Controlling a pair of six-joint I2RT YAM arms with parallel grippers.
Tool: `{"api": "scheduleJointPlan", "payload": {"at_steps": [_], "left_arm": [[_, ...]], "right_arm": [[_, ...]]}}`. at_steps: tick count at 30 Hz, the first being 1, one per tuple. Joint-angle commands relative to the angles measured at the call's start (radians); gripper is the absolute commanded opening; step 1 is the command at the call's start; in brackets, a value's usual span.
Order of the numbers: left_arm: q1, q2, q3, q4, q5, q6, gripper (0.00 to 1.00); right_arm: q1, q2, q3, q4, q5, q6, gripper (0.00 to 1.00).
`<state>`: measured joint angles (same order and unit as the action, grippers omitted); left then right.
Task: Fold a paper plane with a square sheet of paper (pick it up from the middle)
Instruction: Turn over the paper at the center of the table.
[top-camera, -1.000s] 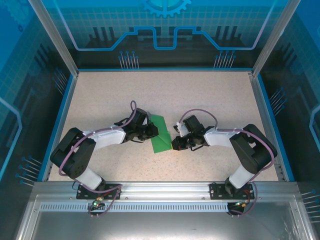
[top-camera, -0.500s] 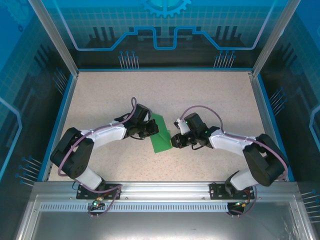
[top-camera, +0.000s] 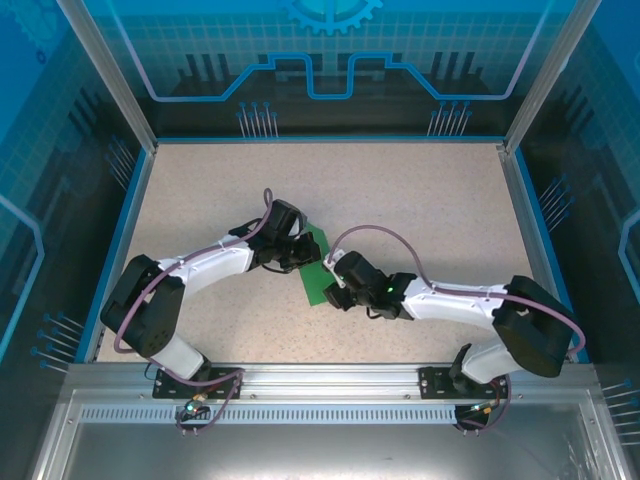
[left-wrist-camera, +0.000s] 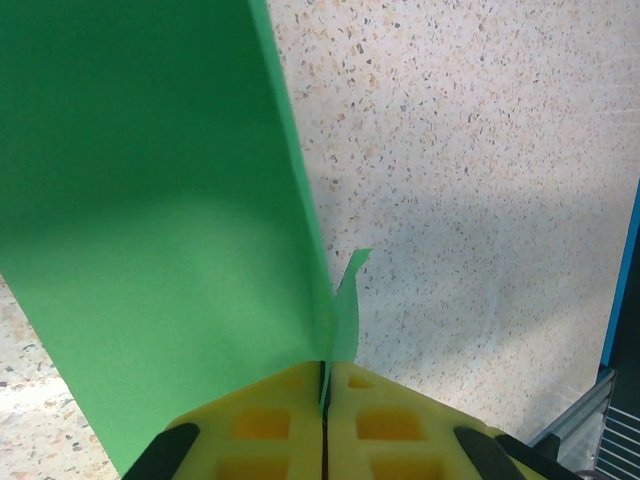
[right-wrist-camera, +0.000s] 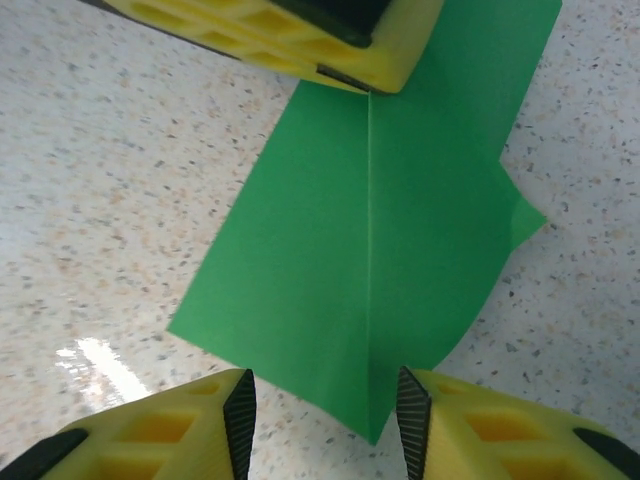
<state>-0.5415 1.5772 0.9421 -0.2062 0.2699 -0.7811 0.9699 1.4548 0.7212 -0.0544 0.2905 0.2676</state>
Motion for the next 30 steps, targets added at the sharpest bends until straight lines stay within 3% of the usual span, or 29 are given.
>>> {"api": "scheduleJointPlan", "payload": {"at_steps": [1,15,23,30], "left_arm": [[-0.003,-0.013,0.029,-0.033,0.034,-0.008,0.07],[0.013,-0.003,0.018,-0.019,0.057,-0.007,0.07],[0.02,0.004,0.016,-0.016,0.069,-0.001,0.09],[0.024,-0.018,0.028,-0.027,0.071,0.006,0.3]], "right_arm": [[0.024,0.047,0.042,0.023,0.165,-0.007,0.45],[0.072,0.196,0.128,0.006,0.294,0.015,0.45],[0.082,0.212,0.152,-0.049,0.366,0.035,0.19],[0.087,0.178,0.152,-0.08,0.387,0.038,0.08]]}}
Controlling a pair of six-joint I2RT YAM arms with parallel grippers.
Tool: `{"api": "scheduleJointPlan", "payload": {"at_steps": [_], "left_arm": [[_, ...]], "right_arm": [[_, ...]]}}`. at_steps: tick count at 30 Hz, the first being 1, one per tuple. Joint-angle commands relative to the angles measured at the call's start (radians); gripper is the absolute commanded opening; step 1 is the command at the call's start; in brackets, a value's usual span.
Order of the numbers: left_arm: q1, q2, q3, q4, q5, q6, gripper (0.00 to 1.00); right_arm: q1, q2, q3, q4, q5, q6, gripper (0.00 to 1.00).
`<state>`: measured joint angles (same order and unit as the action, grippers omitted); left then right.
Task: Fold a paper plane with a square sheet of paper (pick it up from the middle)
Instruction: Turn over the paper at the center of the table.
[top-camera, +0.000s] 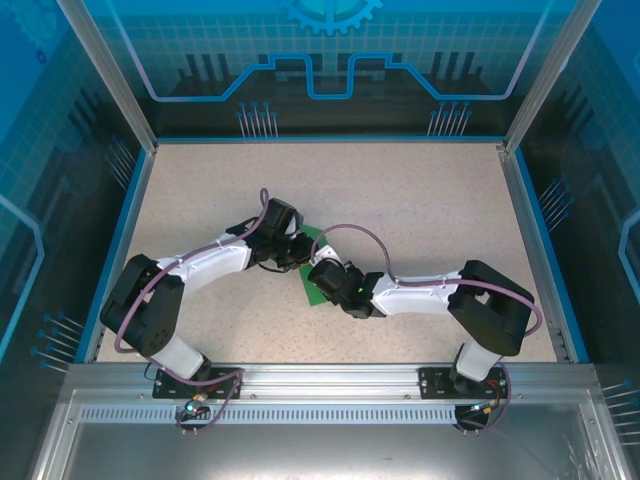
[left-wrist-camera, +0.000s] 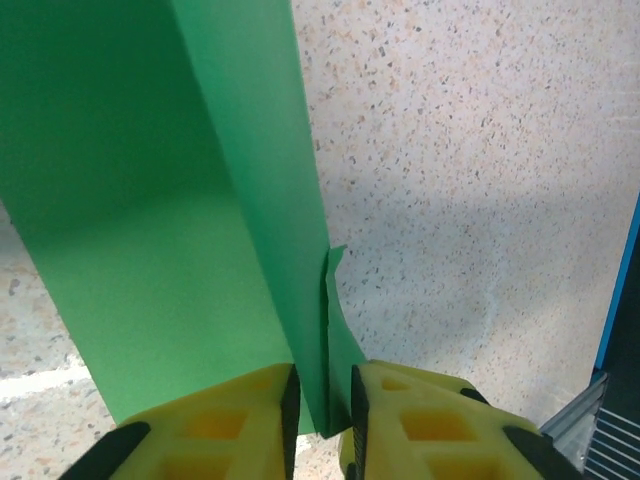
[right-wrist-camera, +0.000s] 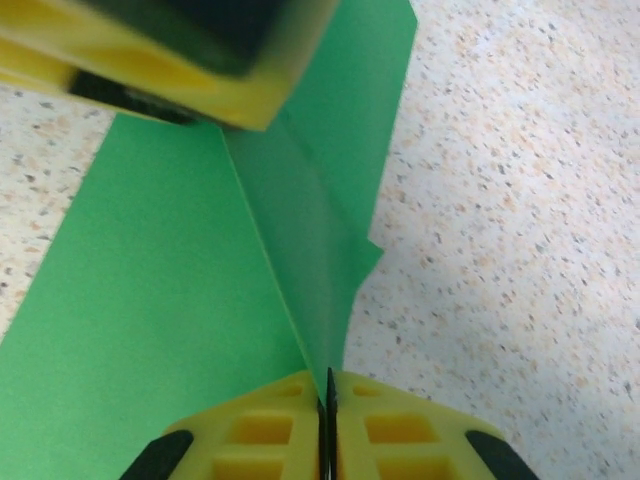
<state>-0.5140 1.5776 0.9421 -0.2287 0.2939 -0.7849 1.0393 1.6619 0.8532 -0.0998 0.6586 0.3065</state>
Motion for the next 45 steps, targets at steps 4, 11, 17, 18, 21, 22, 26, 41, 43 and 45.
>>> {"api": "scheduleJointPlan", "payload": {"at_steps": [4,11,17,18,21,22,26,41,43,45], "left_arm": [[0.004,-0.075,0.05,-0.06,0.02,0.056,0.51],[0.042,-0.245,0.076,-0.231,-0.102,0.146,0.68],[0.101,-0.426,-0.013,-0.218,-0.116,0.13,0.73],[0.102,-0.45,-0.035,-0.197,-0.1,0.122,0.73],[0.103,-0.483,-0.098,-0.124,-0.034,0.111,0.73],[0.102,-0.489,-0.117,-0.104,-0.012,0.108,0.73],[0.101,-0.502,-0.207,-0.009,0.038,0.078,0.73],[0.077,-0.352,-0.339,0.329,0.11,0.008,0.64],[0.064,-0.32,-0.3,0.362,0.118,0.004,0.65],[0.047,-0.304,-0.24,0.364,0.117,0.018,0.66]], "right_arm": [[0.012,-0.087,0.02,-0.052,0.005,0.002,0.05],[-0.079,-0.271,-0.029,-0.04,-0.172,0.057,0.04],[-0.254,-0.42,-0.104,0.034,-0.457,0.187,0.03],[-0.283,-0.438,-0.114,0.051,-0.497,0.207,0.03],[-0.35,-0.47,-0.117,0.069,-0.591,0.257,0.03],[-0.368,-0.476,-0.115,0.075,-0.617,0.271,0.02],[-0.469,-0.491,-0.134,0.15,-0.771,0.381,0.02],[-0.608,-0.507,-0.158,0.364,-1.027,0.671,0.02],[-0.607,-0.505,-0.154,0.365,-1.034,0.678,0.02],[-0.604,-0.498,-0.152,0.351,-1.034,0.676,0.02]]}}
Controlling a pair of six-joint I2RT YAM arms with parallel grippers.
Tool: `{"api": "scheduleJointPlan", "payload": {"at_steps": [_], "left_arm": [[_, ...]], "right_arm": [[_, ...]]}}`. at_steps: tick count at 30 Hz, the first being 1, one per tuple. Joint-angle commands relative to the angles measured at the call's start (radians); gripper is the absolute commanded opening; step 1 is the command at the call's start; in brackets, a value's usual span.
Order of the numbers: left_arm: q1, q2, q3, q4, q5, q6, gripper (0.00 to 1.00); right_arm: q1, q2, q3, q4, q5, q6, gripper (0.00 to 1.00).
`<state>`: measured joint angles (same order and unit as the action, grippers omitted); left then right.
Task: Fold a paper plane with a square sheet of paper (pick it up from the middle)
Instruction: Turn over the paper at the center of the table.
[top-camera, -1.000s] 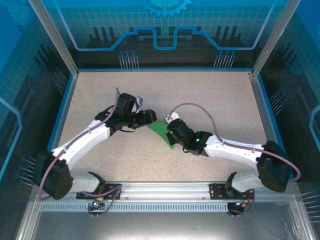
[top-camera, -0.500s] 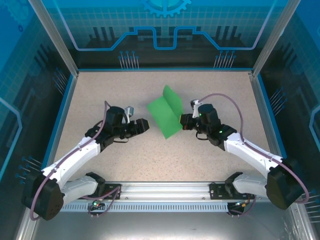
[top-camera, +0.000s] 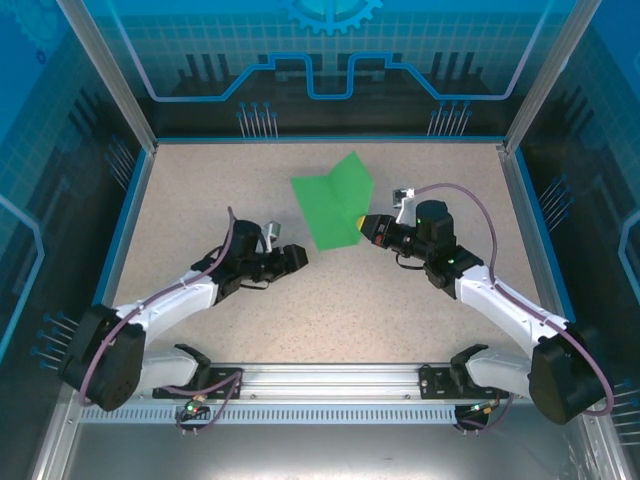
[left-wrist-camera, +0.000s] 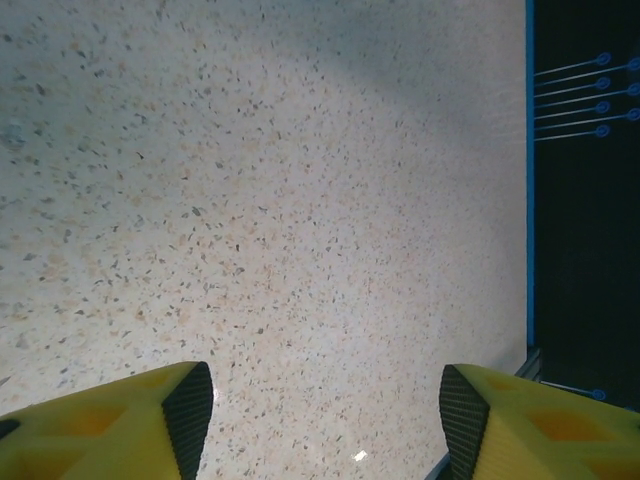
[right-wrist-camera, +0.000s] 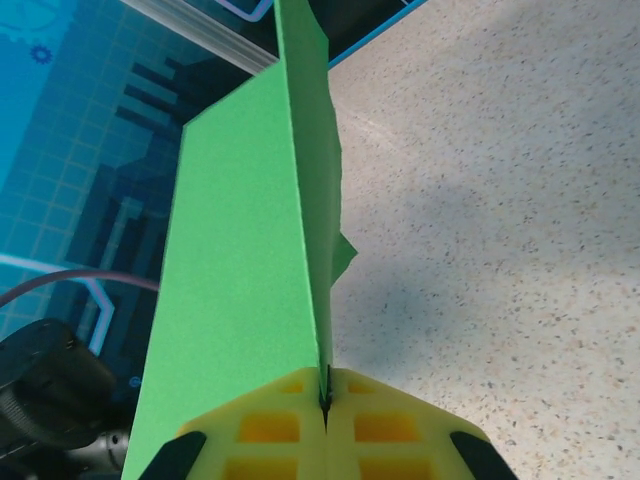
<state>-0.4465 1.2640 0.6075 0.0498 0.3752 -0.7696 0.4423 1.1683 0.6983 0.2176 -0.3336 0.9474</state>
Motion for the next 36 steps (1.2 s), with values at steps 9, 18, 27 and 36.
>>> {"api": "scheduleJointPlan", "payload": {"at_steps": [9,18,27,36], "left_arm": [[-0.028,0.066,0.287,-0.004,0.056,0.07,0.67],[-0.027,0.183,0.331,0.018,0.099,0.076,0.66],[-0.028,0.283,0.34,0.046,0.147,0.077,0.65],[-0.029,0.378,0.335,0.058,0.172,0.101,0.64]], "right_arm": [[0.01,0.046,-0.044,0.097,-0.056,0.082,0.02],[0.065,0.097,-0.132,0.237,-0.037,0.22,0.05],[0.116,0.141,-0.206,0.293,0.053,0.328,0.07],[0.166,0.225,-0.242,0.313,0.102,0.36,0.08]]}}
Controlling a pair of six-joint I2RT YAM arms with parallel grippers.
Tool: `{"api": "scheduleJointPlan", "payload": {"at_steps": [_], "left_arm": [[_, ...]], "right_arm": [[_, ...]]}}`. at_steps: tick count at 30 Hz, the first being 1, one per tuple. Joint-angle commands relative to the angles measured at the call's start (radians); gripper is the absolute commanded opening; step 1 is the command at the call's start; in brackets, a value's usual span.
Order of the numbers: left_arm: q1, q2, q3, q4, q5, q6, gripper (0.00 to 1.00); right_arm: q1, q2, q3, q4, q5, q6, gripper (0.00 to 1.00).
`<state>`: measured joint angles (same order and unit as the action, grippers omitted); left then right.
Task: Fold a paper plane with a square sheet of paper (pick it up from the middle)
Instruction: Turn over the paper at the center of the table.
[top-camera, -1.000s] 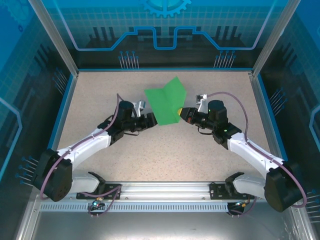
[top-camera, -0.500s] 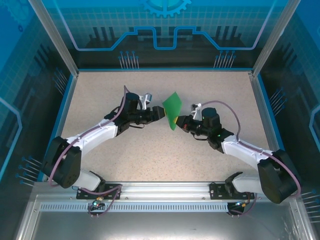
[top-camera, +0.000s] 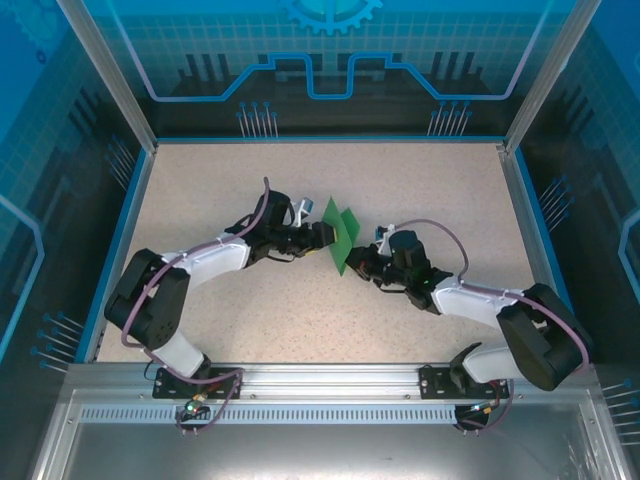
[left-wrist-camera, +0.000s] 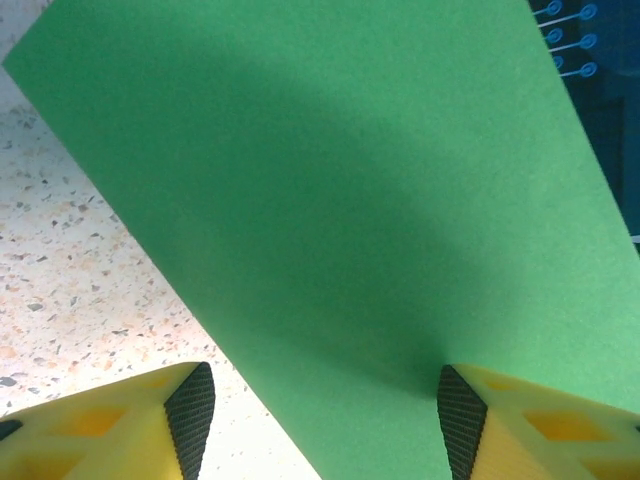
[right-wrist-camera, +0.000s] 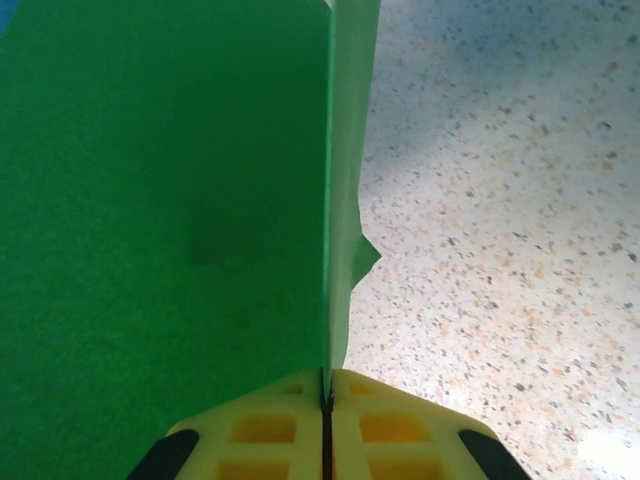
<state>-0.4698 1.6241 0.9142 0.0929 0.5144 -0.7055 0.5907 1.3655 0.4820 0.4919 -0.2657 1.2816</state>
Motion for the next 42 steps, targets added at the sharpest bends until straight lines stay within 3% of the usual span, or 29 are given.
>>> {"api": "scheduleJointPlan", "payload": {"at_steps": [1,13,27,33,37,42], "left_arm": [[-0.005,0.025,0.026,0.017,0.033,0.04,0.64],[-0.013,0.136,0.053,0.039,0.069,0.057,0.63],[-0.049,0.262,0.116,0.053,0.104,0.061,0.62],[-0.057,0.294,0.13,0.05,0.107,0.069,0.62],[-0.06,0.315,0.141,0.045,0.114,0.075,0.62],[-0.064,0.333,0.143,0.045,0.115,0.082,0.61]], "right_arm": [[0.024,0.036,-0.029,0.045,0.043,0.027,0.08],[0.077,0.096,-0.084,0.023,0.103,0.015,0.11],[0.107,0.038,-0.137,-0.085,0.153,-0.018,0.17],[0.107,-0.034,-0.148,-0.184,0.17,-0.059,0.25],[0.107,-0.083,-0.149,-0.29,0.188,-0.107,0.36],[0.092,-0.183,-0.158,-0.418,0.212,-0.166,0.4]]}}
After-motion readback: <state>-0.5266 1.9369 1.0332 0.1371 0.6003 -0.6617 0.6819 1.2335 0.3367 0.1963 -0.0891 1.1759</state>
